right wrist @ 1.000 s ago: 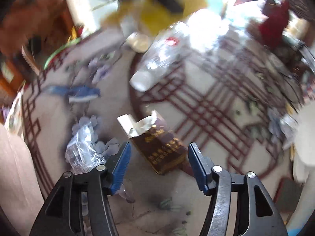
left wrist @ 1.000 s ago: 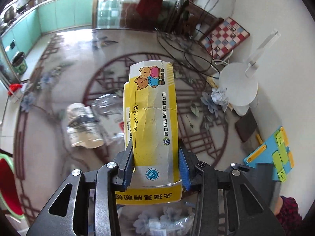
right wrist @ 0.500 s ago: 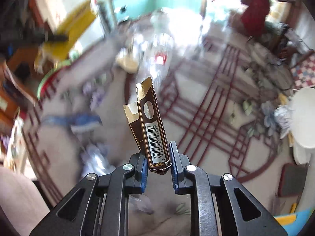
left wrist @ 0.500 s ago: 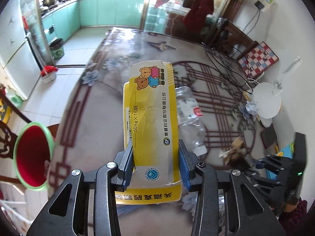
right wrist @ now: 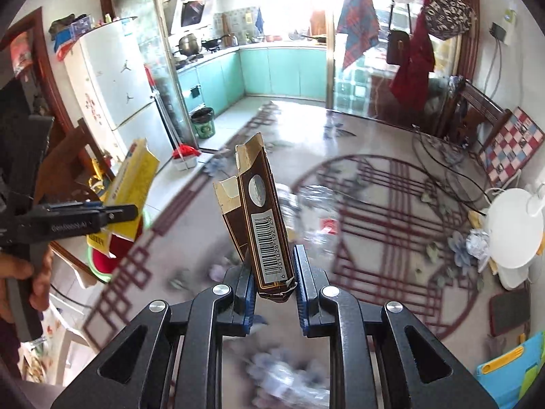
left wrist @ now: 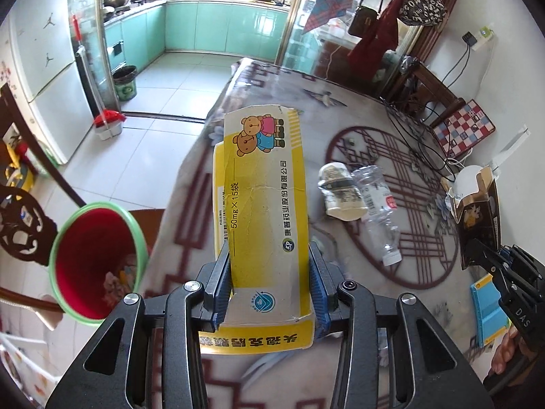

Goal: Collect trash
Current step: 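Carry the carton and cigarette box over the red bucket and open both grippers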

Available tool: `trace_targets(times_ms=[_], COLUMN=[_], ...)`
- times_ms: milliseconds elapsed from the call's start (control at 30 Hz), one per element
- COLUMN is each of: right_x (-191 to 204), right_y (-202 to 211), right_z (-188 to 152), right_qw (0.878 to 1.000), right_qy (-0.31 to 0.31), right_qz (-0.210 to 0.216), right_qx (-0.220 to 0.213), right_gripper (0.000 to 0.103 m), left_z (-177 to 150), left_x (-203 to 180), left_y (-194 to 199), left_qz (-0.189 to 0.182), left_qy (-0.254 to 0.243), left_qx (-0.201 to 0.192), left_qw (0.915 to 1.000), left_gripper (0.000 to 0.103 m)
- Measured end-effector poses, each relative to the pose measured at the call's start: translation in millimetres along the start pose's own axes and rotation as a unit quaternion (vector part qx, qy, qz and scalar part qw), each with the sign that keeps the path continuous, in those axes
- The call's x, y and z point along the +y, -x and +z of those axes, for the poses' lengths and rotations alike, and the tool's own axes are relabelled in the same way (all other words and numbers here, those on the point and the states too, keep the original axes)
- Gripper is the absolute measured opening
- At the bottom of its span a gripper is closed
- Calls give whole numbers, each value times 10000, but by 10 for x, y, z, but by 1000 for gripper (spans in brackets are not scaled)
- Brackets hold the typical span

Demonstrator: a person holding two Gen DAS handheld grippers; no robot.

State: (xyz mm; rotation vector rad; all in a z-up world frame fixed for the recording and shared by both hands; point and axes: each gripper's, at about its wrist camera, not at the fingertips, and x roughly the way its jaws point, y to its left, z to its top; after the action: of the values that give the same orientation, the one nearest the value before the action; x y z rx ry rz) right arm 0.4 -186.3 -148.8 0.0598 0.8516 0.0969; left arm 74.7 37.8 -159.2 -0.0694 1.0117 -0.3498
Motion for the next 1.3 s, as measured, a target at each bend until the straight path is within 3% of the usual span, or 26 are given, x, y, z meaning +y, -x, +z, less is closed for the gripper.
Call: trace_targets(times_ms=[233,467,800,900,1067,1100,1167,1200,1300], right_x=[531,1001,1517,1599,1700,1687,1700,1685,1615], right_y=[-83,-183,-367,-413,-570,-668,-942,-1047,-1330], right_z=[138,267,386,409,396,369,208,111,-301], right_qw=[9986,9982,9991,9990,9997,9995,9957,9934,9862], right_qy=[-418,-400,-133,-123,-10,54,214,252,222], right_qz=[71,129,238,335,253,251,193,119,-61], right_qx=[-315,-428,-327,-285,-69,165,881,1109,1638], right_gripper=[17,17,17,8,7,9,30,51,54], left_z=[19,39,12,7,-6,-11,-27,-30,-32], left_x=[449,803,1181,1285,1448,1480,1539,1573,1635], left_y=[92,113,158,169,163,161,162,158,136], left_qz=[47,16,4,19,62,63,66,68,60], left_qy=[52,85,226,280,367,384,418,437,499], left_qx=[-24,-13,-20,-32,11,22,31,35,76], left_qw=[10000,10000,9997,9996,9993,9992,9991,9990,9987], left_gripper=[39,39,39,39,39,39,39,39,39])
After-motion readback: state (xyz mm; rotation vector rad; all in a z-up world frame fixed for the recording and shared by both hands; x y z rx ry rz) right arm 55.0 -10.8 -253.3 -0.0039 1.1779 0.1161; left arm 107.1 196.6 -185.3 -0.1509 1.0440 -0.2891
